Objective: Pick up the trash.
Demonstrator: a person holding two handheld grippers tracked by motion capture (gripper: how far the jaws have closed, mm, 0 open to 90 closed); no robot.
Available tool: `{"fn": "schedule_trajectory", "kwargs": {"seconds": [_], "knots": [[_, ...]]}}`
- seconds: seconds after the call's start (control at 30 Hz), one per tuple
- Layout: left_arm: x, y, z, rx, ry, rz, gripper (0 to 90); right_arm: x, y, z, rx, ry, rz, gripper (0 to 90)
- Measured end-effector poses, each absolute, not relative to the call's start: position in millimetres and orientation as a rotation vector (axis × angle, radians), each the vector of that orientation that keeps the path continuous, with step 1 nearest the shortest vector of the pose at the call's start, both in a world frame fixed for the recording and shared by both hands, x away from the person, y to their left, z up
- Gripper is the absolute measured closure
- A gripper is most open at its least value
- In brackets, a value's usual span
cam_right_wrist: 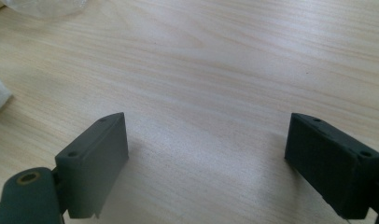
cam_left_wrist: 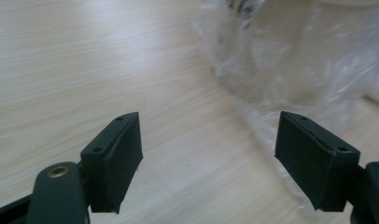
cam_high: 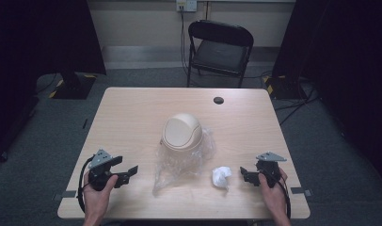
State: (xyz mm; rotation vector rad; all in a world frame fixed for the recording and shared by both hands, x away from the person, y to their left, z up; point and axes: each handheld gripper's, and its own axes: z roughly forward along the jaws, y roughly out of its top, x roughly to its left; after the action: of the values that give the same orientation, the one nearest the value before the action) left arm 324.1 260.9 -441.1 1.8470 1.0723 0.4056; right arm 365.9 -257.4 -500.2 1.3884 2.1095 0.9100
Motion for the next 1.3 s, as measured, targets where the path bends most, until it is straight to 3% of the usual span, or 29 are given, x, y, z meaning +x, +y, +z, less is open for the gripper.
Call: {"fn": "schedule_trajectory", "kwargs": {"seconds": [0.87,1.07,1.3], "knots": [[347.1,177.8,-379.5,1.926,0.777,0.365,25.9,365.9,-257.4,-500.2,1.389,2.11,0.91,12.3],[367.8,162.9,-380.1,1.904,0.762,0.28,26.0,365.9,-257.4,-500.2,1.388,2.11,0.91,12.3],[379.4,151.4,-378.5,1.945,0.748,0.332,25.6,365.9,-257.4,-500.2,1.389,2.11,0.91,12.3]]}}
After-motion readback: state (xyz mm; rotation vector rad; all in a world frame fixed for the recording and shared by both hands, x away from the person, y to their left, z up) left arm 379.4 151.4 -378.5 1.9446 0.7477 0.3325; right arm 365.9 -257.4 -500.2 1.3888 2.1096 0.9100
